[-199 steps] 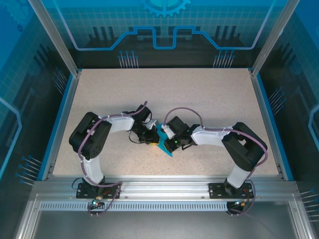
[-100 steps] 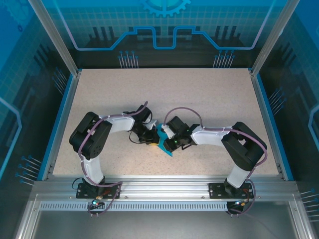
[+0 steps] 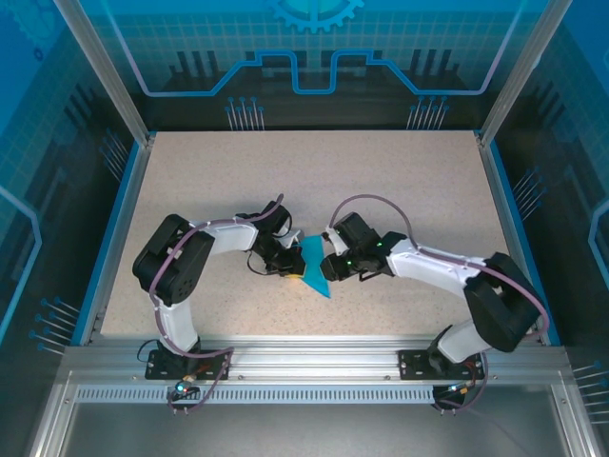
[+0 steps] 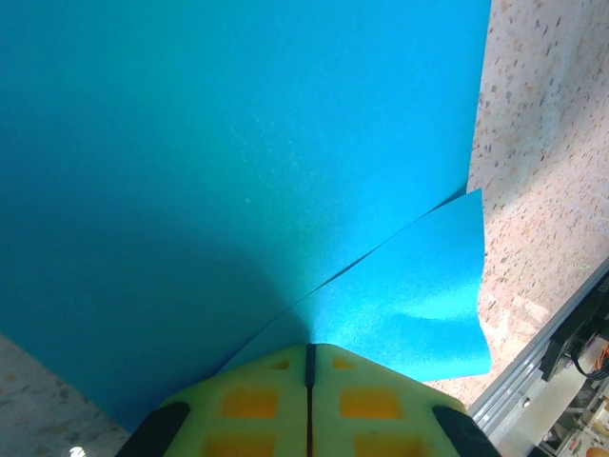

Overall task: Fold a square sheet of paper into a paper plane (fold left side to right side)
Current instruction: Third fold the triangle at the center of the table.

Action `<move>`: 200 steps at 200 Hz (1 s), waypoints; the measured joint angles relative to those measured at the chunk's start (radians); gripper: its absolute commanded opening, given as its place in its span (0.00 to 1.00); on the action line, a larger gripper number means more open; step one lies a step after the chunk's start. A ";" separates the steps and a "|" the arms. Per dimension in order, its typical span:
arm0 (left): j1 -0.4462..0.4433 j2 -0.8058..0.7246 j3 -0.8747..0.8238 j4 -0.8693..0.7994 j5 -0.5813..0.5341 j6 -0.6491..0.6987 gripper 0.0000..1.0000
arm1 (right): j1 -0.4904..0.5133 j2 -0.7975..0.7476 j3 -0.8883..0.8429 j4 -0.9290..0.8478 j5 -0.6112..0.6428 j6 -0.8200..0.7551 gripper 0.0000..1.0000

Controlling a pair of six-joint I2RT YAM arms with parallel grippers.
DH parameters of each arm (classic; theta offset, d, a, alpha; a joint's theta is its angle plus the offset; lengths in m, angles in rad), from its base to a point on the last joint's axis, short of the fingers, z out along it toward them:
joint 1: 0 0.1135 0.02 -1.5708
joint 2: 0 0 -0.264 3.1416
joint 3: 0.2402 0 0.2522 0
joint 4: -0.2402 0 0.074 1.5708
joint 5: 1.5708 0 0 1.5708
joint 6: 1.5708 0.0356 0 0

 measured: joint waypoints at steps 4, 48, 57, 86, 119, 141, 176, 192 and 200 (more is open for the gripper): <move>0.000 0.000 0.001 -0.001 0.000 0.000 0.08 | 0.000 -0.016 -0.006 -0.001 -0.009 0.012 0.23; -0.001 0.000 0.002 -0.002 -0.003 0.000 0.08 | 0.040 -0.028 -0.082 0.060 -0.078 0.256 0.03; -0.001 0.000 0.003 -0.002 -0.003 0.000 0.08 | 0.059 -0.001 -0.086 0.076 -0.081 0.301 0.01; -0.001 0.000 0.003 -0.003 -0.003 0.000 0.08 | 0.090 0.074 -0.078 0.112 -0.081 0.400 0.00; -0.003 0.000 0.004 -0.005 -0.007 0.000 0.08 | 0.105 0.154 -0.022 0.116 -0.075 0.451 0.00; -0.003 0.000 0.005 -0.006 -0.007 0.000 0.08 | 0.117 0.172 0.002 0.117 -0.069 0.468 0.00; -0.004 0.000 0.007 -0.010 -0.010 0.000 0.08 | 0.121 0.196 0.016 0.116 -0.062 0.485 0.00; -0.005 0.000 0.008 -0.012 -0.011 0.000 0.08 | 0.121 0.208 0.017 0.113 -0.058 0.493 0.00; -0.005 0.000 0.008 -0.013 -0.011 0.000 0.08 | 0.121 0.211 0.017 0.109 -0.054 0.498 0.00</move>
